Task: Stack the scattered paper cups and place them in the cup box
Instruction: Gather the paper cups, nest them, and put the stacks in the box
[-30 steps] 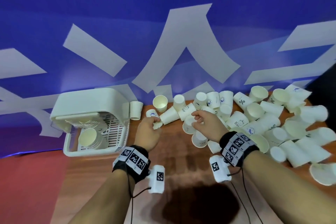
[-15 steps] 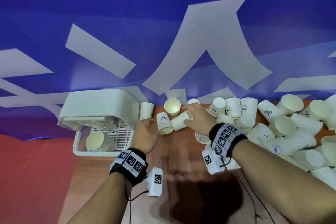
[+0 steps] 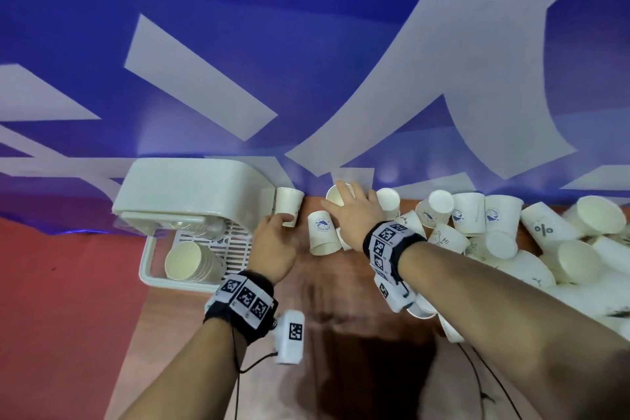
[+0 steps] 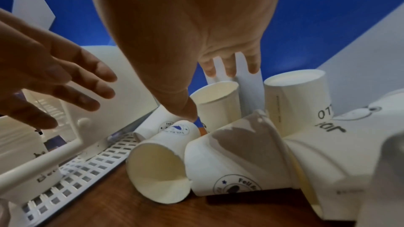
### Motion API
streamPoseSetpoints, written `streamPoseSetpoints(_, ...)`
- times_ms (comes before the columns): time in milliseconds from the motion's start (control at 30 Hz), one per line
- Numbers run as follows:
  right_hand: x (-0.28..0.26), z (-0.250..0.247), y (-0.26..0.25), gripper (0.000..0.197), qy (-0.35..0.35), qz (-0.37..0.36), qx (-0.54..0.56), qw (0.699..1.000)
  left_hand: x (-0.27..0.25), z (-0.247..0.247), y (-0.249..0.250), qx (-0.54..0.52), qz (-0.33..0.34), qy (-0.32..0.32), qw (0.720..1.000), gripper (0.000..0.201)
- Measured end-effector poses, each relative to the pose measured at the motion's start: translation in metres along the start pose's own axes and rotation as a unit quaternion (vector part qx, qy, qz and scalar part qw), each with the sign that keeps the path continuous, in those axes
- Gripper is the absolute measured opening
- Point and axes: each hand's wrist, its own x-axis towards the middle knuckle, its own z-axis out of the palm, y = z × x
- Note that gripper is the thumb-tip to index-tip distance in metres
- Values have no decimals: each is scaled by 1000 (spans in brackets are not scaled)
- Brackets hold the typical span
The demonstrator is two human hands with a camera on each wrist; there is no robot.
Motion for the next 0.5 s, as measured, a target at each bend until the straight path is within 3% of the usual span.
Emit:
streamPoseSetpoints(167,5,6,5,76,-26,-11,20,999,3,0,-3,16,1,-9,1000,45)
streamPoseSetpoints(500,10,-4,13,52,-30,4,17,999,3,0,-1,26,-15,-18,999,43)
